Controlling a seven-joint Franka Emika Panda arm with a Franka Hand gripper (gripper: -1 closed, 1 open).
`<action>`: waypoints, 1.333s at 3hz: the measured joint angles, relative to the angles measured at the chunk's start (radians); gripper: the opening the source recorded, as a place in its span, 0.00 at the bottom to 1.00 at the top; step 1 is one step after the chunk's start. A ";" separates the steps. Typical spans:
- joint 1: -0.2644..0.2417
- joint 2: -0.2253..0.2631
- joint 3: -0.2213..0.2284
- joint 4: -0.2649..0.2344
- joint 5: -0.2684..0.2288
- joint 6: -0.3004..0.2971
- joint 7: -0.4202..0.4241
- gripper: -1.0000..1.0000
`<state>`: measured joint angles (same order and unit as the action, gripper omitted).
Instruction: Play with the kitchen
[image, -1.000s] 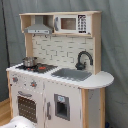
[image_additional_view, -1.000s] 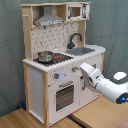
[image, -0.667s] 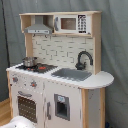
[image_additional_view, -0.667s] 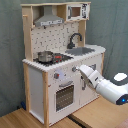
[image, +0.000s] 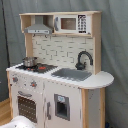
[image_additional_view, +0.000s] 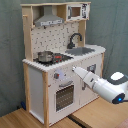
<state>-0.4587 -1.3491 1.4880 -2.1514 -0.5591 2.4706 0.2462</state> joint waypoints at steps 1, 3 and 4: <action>-0.036 -0.002 0.002 0.014 -0.002 0.022 -0.112 1.00; -0.115 -0.007 0.016 0.031 -0.005 0.101 -0.336 1.00; -0.141 -0.009 0.016 0.031 -0.006 0.130 -0.434 1.00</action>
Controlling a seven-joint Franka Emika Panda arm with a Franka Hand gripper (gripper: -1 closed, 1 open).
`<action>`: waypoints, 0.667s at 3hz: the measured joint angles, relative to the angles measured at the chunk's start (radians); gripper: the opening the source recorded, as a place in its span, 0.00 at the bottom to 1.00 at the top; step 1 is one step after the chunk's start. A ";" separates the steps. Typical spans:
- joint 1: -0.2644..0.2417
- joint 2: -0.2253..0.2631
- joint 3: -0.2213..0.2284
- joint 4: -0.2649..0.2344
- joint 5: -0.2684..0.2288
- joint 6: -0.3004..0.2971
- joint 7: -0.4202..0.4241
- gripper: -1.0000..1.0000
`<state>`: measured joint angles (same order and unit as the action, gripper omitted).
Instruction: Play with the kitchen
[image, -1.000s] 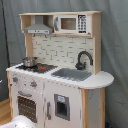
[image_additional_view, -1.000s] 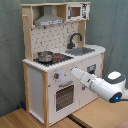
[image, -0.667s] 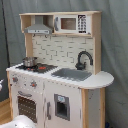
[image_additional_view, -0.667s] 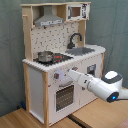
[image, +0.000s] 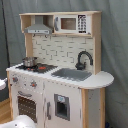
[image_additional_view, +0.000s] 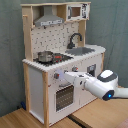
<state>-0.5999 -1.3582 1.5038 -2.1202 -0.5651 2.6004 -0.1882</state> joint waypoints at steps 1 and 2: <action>-0.019 0.000 0.001 -0.001 -0.002 0.028 -0.099 1.00; -0.037 0.000 0.020 -0.025 -0.006 0.075 -0.182 1.00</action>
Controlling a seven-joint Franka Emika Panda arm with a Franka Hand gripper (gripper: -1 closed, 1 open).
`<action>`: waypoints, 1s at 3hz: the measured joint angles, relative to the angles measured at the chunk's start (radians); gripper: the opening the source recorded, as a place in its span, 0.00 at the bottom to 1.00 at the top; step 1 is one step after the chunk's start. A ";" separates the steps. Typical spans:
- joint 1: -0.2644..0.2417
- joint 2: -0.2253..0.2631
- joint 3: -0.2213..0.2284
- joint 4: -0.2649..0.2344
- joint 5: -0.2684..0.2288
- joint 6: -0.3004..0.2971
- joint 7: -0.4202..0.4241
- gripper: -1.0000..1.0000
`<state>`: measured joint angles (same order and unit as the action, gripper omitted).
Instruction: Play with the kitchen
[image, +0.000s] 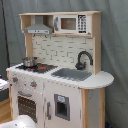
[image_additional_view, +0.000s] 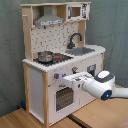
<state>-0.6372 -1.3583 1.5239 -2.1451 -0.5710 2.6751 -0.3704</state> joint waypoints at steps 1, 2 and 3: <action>-0.034 -0.010 0.015 -0.052 -0.007 0.087 -0.014 1.00; -0.090 -0.013 0.013 -0.052 -0.007 0.167 -0.037 1.00; -0.155 -0.013 0.013 -0.018 -0.007 0.242 -0.061 1.00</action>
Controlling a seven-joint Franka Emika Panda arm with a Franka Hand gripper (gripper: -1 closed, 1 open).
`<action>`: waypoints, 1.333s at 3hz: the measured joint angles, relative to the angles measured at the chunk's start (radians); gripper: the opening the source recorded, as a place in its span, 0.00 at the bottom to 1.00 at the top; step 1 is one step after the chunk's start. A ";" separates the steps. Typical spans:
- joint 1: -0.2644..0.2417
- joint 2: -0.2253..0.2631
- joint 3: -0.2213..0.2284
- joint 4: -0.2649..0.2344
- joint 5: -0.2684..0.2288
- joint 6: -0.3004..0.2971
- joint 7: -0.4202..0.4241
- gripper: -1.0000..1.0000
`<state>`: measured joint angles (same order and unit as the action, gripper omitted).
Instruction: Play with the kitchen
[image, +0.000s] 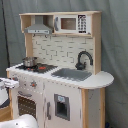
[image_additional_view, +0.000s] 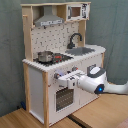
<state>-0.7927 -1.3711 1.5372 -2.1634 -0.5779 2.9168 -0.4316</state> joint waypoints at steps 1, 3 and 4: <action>-0.067 0.000 0.012 0.052 0.001 0.057 -0.006 1.00; -0.163 0.000 0.044 0.188 0.014 0.015 0.048 1.00; -0.162 0.000 0.042 0.189 0.014 0.006 0.045 1.00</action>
<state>-0.9545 -1.3713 1.5796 -1.9743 -0.5640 2.9228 -0.3866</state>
